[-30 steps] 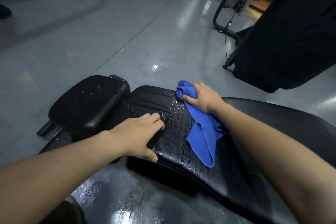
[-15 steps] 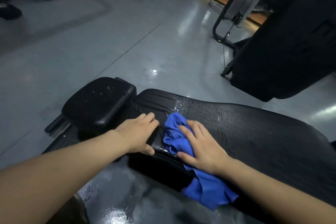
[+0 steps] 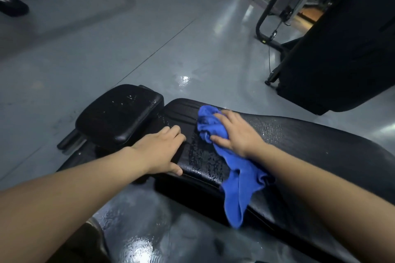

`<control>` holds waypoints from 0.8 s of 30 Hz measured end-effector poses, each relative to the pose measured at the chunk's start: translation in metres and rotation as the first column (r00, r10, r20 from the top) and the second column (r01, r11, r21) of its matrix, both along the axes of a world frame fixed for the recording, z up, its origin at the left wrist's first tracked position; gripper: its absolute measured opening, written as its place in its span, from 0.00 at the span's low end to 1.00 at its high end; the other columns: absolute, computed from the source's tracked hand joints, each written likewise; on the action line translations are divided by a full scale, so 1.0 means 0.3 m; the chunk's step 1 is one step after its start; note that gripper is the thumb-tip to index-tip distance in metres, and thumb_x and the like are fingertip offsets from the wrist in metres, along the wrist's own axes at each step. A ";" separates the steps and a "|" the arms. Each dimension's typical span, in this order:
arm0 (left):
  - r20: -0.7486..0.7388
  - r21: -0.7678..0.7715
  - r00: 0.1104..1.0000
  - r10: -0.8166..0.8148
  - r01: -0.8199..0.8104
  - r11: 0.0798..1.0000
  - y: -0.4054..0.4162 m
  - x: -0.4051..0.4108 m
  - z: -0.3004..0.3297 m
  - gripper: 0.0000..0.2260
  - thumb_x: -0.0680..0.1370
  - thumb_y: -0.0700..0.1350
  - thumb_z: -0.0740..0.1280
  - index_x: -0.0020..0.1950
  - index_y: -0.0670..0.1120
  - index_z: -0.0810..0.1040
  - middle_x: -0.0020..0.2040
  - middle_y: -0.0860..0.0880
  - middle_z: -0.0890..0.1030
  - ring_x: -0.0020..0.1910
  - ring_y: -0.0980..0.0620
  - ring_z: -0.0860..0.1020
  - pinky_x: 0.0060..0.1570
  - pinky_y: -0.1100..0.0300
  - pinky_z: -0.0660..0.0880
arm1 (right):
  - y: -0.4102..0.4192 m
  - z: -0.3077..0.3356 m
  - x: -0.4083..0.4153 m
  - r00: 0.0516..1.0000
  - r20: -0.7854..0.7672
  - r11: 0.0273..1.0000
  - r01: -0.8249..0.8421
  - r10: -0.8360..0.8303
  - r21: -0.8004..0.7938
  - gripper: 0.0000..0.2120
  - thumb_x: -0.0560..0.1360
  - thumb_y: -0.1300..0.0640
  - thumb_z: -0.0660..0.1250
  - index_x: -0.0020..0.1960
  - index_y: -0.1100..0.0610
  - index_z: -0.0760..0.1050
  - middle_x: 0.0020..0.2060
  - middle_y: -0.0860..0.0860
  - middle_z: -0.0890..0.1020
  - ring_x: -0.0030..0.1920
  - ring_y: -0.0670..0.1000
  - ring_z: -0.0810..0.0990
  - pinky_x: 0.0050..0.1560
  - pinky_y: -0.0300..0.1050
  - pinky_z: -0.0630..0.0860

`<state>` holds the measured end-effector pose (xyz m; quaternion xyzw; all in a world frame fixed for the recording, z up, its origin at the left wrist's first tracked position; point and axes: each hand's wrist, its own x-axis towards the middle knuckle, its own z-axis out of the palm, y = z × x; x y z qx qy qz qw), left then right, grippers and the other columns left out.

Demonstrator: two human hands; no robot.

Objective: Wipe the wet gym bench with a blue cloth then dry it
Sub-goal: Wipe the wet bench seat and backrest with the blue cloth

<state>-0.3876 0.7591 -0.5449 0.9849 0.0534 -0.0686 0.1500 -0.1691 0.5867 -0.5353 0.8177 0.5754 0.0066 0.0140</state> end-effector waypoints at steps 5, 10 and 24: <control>0.011 0.002 1.000 -0.005 0.005 1.000 0.002 0.006 -0.005 0.40 0.69 0.65 0.72 0.74 0.48 0.63 0.65 0.52 0.64 0.64 0.51 0.66 0.60 0.52 0.73 | 0.103 -0.003 0.164 0.962 -0.096 0.967 0.256 -0.254 0.013 0.36 0.75 0.32 0.59 0.73 0.55 0.66 0.64 0.57 0.71 0.63 0.61 0.71 0.64 0.52 0.67; 0.017 0.002 1.000 -0.008 0.008 1.000 0.009 0.010 -0.014 0.39 0.68 0.66 0.73 0.72 0.49 0.64 0.64 0.52 0.65 0.64 0.51 0.66 0.58 0.51 0.74 | 0.095 -0.012 0.180 0.946 -0.105 0.951 0.310 -0.307 0.013 0.33 0.77 0.35 0.62 0.74 0.53 0.64 0.65 0.56 0.71 0.63 0.60 0.71 0.63 0.54 0.69; -0.067 -0.109 0.998 0.022 -0.029 0.994 0.069 -0.017 0.000 0.40 0.68 0.60 0.77 0.75 0.54 0.62 0.68 0.52 0.63 0.66 0.50 0.63 0.55 0.53 0.73 | -0.301 0.043 -0.366 0.974 0.135 0.983 0.182 -0.183 0.017 0.40 0.76 0.32 0.57 0.73 0.64 0.66 0.68 0.62 0.69 0.69 0.62 0.67 0.72 0.57 0.64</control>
